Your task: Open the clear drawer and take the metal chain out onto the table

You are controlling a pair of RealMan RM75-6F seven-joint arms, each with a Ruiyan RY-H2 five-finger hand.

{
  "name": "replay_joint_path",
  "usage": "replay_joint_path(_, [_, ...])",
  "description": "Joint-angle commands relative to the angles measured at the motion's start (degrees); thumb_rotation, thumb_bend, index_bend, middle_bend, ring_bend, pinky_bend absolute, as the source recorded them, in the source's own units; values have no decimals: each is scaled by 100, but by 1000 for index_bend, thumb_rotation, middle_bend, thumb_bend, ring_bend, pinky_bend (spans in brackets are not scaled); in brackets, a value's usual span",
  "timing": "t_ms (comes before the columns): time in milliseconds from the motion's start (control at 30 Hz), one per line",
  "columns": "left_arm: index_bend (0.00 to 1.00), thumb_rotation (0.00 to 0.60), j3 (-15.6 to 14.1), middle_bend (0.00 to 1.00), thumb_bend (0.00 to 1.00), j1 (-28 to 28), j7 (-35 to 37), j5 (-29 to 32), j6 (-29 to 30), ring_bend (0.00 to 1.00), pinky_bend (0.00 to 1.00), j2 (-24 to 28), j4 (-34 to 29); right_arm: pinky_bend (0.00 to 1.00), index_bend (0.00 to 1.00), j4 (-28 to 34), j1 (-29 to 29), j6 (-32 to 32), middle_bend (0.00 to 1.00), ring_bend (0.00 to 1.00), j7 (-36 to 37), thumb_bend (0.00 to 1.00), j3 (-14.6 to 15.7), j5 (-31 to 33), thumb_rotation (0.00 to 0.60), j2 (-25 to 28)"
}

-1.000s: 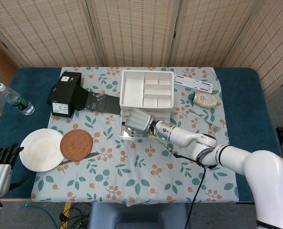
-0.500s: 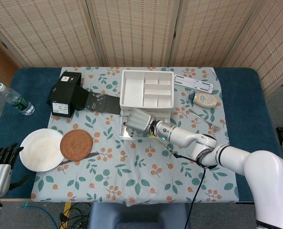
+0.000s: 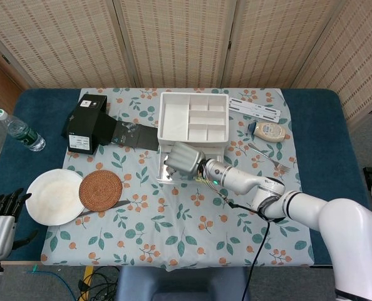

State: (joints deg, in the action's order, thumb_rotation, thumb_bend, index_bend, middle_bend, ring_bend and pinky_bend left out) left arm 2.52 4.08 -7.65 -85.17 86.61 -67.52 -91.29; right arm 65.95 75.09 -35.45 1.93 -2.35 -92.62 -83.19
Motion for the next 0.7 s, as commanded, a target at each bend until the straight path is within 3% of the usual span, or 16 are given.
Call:
replay_joint_path(33, [156, 600, -1, 111, 169, -1, 1, 1, -1, 118, 93, 0, 2, 1000, 491, -27, -9, -20, 904, 966, -6, 362, -6, 5, 600, -21])
replay_joint_path(267, [155, 600, 0, 111, 169, 3, 6, 15, -17, 118, 93, -12, 18, 1000, 539, -100, -27, -44, 910, 965, -12, 370, -10, 19, 600, -76])
replay_joint_path(700, [154, 600, 7, 110, 169, 8, -7, 21, -19, 118, 93, -23, 17, 1000, 618, -157, -65, -152, 928, 966, 31, 478, -21, 8, 600, -114])
